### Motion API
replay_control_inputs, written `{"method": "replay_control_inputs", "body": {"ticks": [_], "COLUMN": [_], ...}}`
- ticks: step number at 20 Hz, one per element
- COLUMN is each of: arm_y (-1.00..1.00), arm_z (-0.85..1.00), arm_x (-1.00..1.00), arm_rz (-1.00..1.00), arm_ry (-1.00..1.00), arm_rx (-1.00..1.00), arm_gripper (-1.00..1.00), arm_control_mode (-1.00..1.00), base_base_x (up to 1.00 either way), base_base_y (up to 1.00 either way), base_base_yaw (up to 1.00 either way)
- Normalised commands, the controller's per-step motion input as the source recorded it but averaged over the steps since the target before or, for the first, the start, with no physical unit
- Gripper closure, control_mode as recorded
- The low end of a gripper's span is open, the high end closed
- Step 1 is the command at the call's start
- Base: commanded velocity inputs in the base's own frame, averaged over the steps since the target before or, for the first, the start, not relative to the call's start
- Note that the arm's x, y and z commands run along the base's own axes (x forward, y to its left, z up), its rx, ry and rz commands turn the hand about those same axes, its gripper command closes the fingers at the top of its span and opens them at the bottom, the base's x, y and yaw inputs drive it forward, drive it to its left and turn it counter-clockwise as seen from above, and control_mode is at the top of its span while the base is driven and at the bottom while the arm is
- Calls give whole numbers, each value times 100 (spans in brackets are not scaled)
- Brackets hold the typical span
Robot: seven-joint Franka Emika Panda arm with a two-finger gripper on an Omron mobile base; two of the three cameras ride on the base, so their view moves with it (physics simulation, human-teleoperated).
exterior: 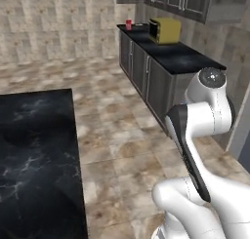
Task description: Pick the bar and boxed food from the counter and place them in the cabinets closest to them.
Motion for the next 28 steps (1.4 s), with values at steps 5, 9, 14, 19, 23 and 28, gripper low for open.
{"method": "replay_control_inputs", "body": {"ticks": [5, 9, 14, 19, 23, 28], "arm_y": [0, 0, 0, 0, 0, 0], "arm_z": [0, 0, 0, 0, 0, 0], "arm_x": [0, 0, 0, 0, 0, 0], "arm_rz": [0, 0, 0, 0, 0, 0], "arm_ry": [0, 0, 0, 0, 0, 0], "arm_rx": [0, 0, 0, 0, 0, 0], "arm_gripper": [-100, -100, -100, -100, -100, -100], "arm_control_mode": [100, 100, 100, 100, 100, 100], "base_base_x": [75, 76, 78, 79, 80, 80], "base_base_y": [-4, -3, -3, -3, 0, 0], "base_base_yaw": [-1, -1, -1, -1, -1, -1]}}
